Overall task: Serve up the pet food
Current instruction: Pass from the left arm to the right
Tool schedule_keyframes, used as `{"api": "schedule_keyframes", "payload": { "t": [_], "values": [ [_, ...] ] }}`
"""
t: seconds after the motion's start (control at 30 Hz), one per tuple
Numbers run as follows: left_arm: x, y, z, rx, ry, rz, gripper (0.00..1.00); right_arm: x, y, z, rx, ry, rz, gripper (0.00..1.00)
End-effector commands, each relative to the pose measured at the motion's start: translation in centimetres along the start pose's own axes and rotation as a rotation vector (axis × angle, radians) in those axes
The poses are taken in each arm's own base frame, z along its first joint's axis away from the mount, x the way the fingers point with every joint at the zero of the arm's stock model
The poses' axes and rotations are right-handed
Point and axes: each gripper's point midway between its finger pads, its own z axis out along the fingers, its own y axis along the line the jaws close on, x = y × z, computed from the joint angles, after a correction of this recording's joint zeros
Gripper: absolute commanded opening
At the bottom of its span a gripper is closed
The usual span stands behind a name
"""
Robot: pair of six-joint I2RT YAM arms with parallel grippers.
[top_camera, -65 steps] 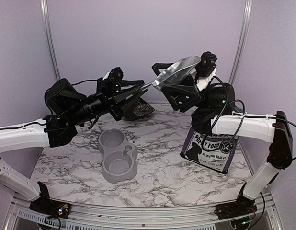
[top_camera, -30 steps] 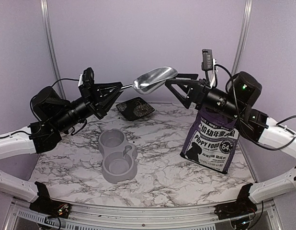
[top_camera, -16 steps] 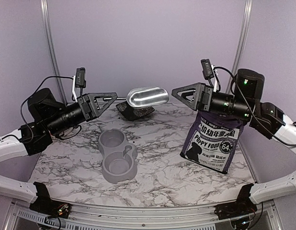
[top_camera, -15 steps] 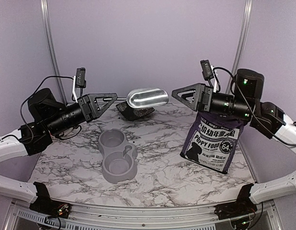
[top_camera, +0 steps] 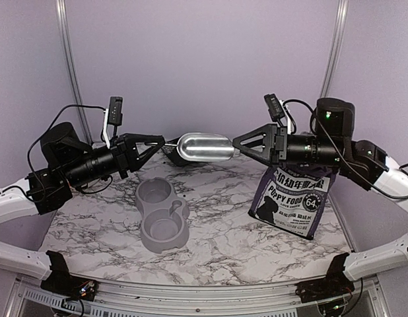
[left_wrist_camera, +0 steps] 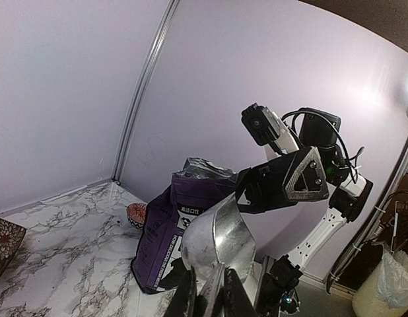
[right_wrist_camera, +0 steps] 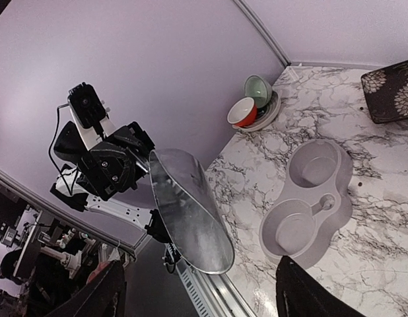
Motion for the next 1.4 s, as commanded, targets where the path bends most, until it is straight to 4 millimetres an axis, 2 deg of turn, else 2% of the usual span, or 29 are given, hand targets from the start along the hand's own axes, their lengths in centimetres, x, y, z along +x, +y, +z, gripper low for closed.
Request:
{"api": "schedule_keyframes", "payload": {
  "t": [0.0,0.13,0.4,0.6,0.8,1.0,1.03,1.13,1.2,1.27,1.33,1.37],
  "values": [
    [-1.0,-0.7,-0.4,0.025,-0.026,0.008,0.0,-0.1,0.5,1.2,-0.066,-0.008,0.015,0.7],
    [-1.3,-0.8,-0.5,0.03,-0.042,-0.014,0.0,-0.3,0.8,2.1,-0.111,-0.016,0.005,0.57],
    [-1.3,-1.0,-0.4,0.054,-0.056,-0.053,0.0,-0.6,1.5,3.6,-0.181,-0.015,-0.018,0.39],
    [-1.4,-1.2,-0.3,0.065,-0.055,-0.057,0.0,-0.5,1.7,4.0,-0.212,-0.011,-0.029,0.18],
    [-1.3,-1.3,-0.2,0.069,-0.051,-0.055,0.0,0.0,1.7,3.9,-0.213,0.004,-0.033,0.02],
    [-0.8,-1.7,-0.1,0.102,-0.028,-0.037,0.0,0.0,1.8,3.4,-0.21,0.002,-0.051,0.0],
    [-0.6,-1.9,-0.1,0.112,-0.022,-0.029,0.02,0.0,1.9,3.3,-0.21,-0.001,-0.058,0.0],
    [0.1,-2.8,-0.3,0.165,0.009,-0.014,0.31,-0.1,1.9,3.0,-0.201,-0.003,-0.075,0.0],
    [0.6,-3.3,-0.5,0.2,0.037,-0.012,0.45,-0.1,1.8,2.8,-0.198,0.001,-0.082,0.0],
    [1.2,-3.6,-0.6,0.218,0.066,-0.013,0.51,0.1,1.6,2.6,-0.2,0.017,-0.086,0.0],
    [1.8,-4.0,-0.8,0.237,0.099,-0.015,0.51,0.6,1.8,2.3,-0.212,0.042,-0.096,0.0],
    [2.1,-4.1,-0.8,0.248,0.116,-0.017,0.51,0.2,1.2,2.0,-0.194,0.035,-0.1,0.0]
  ]
}}
